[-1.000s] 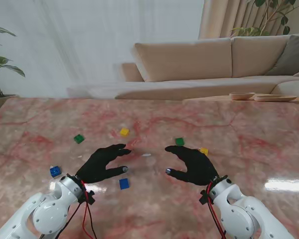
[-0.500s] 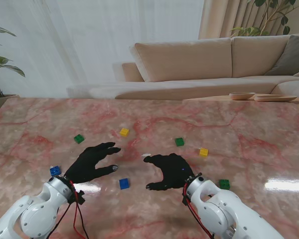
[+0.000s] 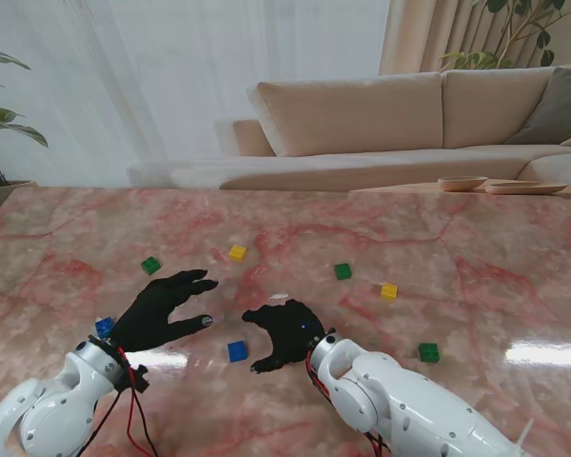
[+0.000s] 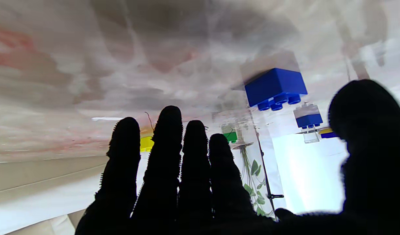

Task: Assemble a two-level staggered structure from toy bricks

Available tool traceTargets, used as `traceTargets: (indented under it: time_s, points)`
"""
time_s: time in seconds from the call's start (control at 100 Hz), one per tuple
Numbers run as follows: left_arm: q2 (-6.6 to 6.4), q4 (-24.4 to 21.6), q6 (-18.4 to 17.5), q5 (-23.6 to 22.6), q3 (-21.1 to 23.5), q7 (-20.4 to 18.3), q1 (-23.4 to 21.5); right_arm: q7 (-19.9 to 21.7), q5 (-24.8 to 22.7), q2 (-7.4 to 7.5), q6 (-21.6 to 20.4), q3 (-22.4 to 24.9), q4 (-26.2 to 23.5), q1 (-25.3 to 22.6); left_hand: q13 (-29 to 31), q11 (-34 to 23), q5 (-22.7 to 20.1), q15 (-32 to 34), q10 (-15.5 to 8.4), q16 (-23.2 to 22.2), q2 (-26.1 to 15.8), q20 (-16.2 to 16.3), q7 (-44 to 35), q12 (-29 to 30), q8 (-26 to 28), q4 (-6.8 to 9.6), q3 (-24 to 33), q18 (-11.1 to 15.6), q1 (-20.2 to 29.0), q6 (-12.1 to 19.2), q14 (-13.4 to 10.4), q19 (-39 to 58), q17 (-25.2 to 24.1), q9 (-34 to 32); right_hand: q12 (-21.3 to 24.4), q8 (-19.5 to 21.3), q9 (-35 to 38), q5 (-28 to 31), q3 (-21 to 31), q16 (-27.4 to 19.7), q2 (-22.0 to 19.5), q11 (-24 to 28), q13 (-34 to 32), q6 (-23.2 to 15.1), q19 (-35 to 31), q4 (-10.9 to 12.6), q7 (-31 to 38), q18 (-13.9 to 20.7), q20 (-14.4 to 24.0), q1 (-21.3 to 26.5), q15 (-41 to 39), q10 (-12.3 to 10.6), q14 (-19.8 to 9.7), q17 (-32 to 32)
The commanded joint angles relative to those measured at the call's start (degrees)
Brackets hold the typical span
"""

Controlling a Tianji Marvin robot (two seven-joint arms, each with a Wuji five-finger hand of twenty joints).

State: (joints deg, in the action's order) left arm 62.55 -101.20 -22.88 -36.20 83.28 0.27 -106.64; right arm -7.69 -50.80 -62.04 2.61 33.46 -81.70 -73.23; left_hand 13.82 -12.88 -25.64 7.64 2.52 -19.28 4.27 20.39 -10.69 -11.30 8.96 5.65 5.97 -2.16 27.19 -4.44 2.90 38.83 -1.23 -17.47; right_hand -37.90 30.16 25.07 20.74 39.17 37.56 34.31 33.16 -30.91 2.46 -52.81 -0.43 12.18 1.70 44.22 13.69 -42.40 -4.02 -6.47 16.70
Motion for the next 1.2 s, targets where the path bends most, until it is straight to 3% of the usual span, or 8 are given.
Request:
traceTargets:
  time_s: [0.0, 0.16, 0.41, 0.55, 0.64, 0.82, 0.93, 1.19]
  points:
    - [-0.13, -0.18, -0.21, -0.14, 0.02, 0.1, -0.68, 0.5, 0.29, -1.67, 0.49, -0.81, 1.24, 0.62, 0.74, 0.67, -0.79, 0.2, -0.19, -0.28, -0.76, -0.5, 0.23, -0.45, 0.12, -1.58, 0.77, 0.36, -2.69, -0.94, -0.01, 0.69, -0.67, -1.91, -1.28, 1.51, -1.65, -2.34, -0.01, 0.94, 1.59, 1.25, 2.26, 1.43, -1.99, -2.56, 1.52, 1.12, 1.43, 0.13, -1.11, -1.61, -1.8, -0.66]
    - [-0.18, 0.1, -0.61, -0.29, -0.01, 0.0, -0.52, -1.88, 2.16, -3.5, 1.84, -5.81, 5.04, 4.06, 0.68, 0.68, -0.67, 0.2, -0.13, -0.25, -0.8, -0.5, 0.33, -0.46, 0.08, -1.6, 0.75, 0.47, -2.63, -0.95, -0.14, 0.68, -0.7, -1.83, -2.68, 7.43, -0.74, -1.73, -0.77, 0.9, 1.28, 3.99, 1.69, 0.03, -5.84, -2.99, 6.56, 1.33, 3.03, 0.46, -2.74, -2.41, -1.99, -0.41]
    - [-0.13, 0.25, -0.71, -0.61, -0.01, 0.44, -0.52, -5.19, 2.74, -5.28, 3.02, -9.46, 9.03, 6.23, 0.63, 0.65, -0.84, 0.18, -0.12, -0.19, -0.71, -0.53, 0.34, -0.47, 0.06, -1.61, 0.8, 0.39, -2.54, -1.02, -0.16, 0.61, -0.83, -1.88, -6.35, 23.47, 4.5, 3.9, -3.69, 3.59, 0.59, 9.83, -2.46, -8.61, -15.2, -3.83, 21.12, 2.25, 7.46, 5.06, -9.06, -5.73, -3.2, 1.98]
    - [-0.19, 0.15, -0.58, -0.73, -0.01, 0.22, -0.64, -4.87, 3.43, -5.58, 4.13, -9.89, 9.68, 6.41, 0.57, 0.74, -0.86, 0.12, -0.16, -0.13, -0.63, -0.62, 0.34, -0.43, 0.06, -1.62, 0.89, 0.4, -2.45, -0.92, -0.24, 0.42, -0.98, -1.79, -8.11, 27.16, 13.07, 10.24, -4.95, 5.3, 0.3, 12.36, -8.92, -13.63, -18.59, -4.49, 29.46, 1.27, 7.68, 9.35, -12.56, -7.38, -3.61, 5.77]
    - [-0.25, 0.13, -0.58, -0.81, 0.0, -0.05, -0.65, -5.26, 3.97, -5.82, 4.07, -9.69, 10.15, 6.29, 0.51, 0.75, -0.82, 0.04, -0.16, -0.09, -0.6, -0.66, 0.32, -0.42, 0.07, -1.65, 0.92, 0.41, -2.37, -0.89, -0.38, 0.34, -1.02, -1.76, -9.17, 27.25, 19.37, 15.41, -4.47, 6.73, 0.58, 13.48, -13.35, -16.15, -21.16, -4.52, 33.32, 0.84, 8.13, 12.72, -15.03, -8.41, -3.9, 8.13]
    - [-0.21, 0.17, -0.43, -0.71, -0.22, 0.11, -0.65, -6.19, 4.46, -6.16, 3.46, -9.55, 11.02, 6.3, 0.46, 0.79, -0.76, -0.04, -0.2, -0.03, -0.57, -0.72, 0.31, -0.4, 0.09, -1.7, 1.03, 0.46, -2.28, -0.88, -0.48, 0.24, -1.05, -1.7, -13.5, 16.28, 27.01, 19.07, 2.89, 8.47, 0.56, 11.64, -18.12, -21.51, -23.62, -13.01, 41.02, 0.61, 8.73, 17.68, -15.92, -8.83, -3.85, 10.19]
    - [-0.2, 0.09, -0.21, -0.72, -0.27, 0.14, -0.76, -7.49, 4.02, -6.31, 3.57, -9.45, 11.63, 6.3, 0.48, 0.81, -0.73, -0.06, -0.22, -0.02, -0.6, -0.74, 0.31, -0.39, 0.09, -1.74, 1.08, 0.46, -2.24, -0.93, -0.47, 0.21, -1.04, -1.65, -15.71, 14.23, 30.26, 21.76, 10.85, 8.53, 2.29, 10.06, -19.93, -22.19, -24.39, -14.24, 41.49, 0.56, 8.99, 17.03, -16.07, -8.79, -3.66, 11.02]
    - [-0.23, -0.01, -0.04, -0.65, -0.24, -0.09, -0.79, -7.73, 1.83, -5.16, 7.46, -5.32, 9.69, 4.7, 0.49, 0.77, -0.77, -0.05, -0.2, -0.03, -0.7, -0.83, 0.31, -0.4, 0.09, -1.84, 1.12, 0.45, -2.15, -0.97, -0.4, 0.04, -1.07, -1.7, -16.01, 14.02, 30.34, 21.92, 11.93, 8.69, 2.42, 9.83, -19.93, -21.97, -24.89, -14.29, 41.53, 0.67, 9.21, 16.65, -16.28, -8.57, -3.6, 10.99]
